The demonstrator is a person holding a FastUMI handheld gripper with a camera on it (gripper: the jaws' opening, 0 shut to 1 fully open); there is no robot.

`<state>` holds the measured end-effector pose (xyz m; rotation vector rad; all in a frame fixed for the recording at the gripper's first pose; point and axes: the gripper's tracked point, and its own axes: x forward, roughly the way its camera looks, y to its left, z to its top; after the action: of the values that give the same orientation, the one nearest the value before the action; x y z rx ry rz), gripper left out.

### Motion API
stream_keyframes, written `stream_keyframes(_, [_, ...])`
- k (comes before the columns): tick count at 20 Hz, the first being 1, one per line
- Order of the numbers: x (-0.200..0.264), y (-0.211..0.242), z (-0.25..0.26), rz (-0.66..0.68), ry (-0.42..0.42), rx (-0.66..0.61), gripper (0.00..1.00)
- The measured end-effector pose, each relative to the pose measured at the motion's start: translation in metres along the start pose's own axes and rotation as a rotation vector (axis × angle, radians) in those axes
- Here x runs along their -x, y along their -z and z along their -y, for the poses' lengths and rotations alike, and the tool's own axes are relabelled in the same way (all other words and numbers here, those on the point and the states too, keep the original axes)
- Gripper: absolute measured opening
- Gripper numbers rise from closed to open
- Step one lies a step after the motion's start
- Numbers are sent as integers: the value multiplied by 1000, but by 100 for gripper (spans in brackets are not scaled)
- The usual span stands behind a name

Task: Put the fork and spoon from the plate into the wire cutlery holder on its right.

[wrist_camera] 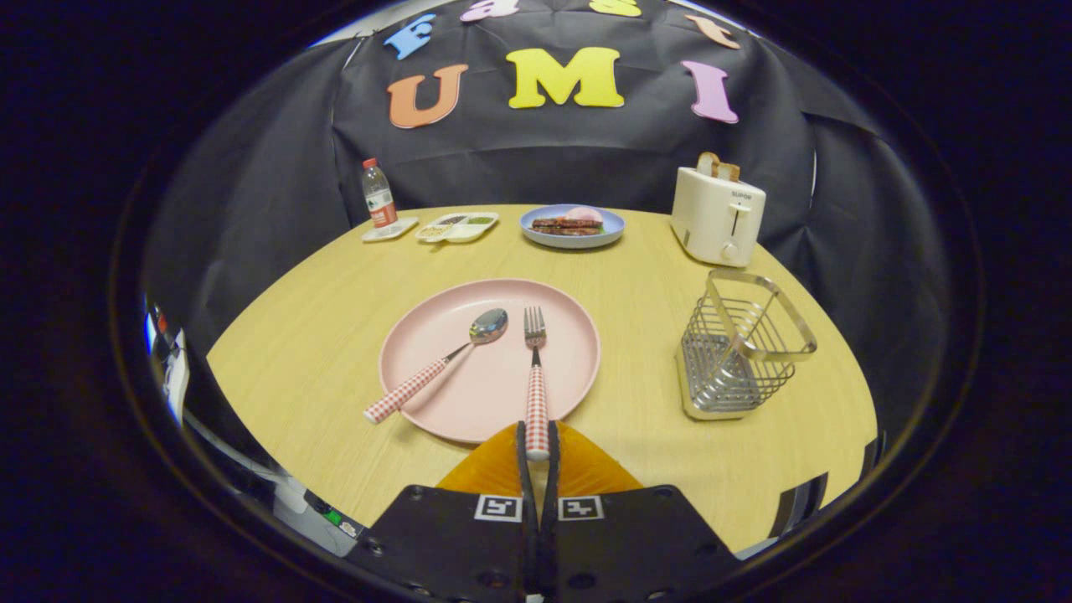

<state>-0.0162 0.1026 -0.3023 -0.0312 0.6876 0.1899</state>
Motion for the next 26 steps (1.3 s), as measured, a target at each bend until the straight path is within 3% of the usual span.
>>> stream_keyframes(7, [64,-62,34,-135,-26,-52,1])
stream_keyframes(14, [135,-108,132,-309,132,-177,1])
stream_keyframes(17, [142,-99,152,-407,165,-222,1])
stream_keyframes(26, [106,-70,153,-671,103,-338,1])
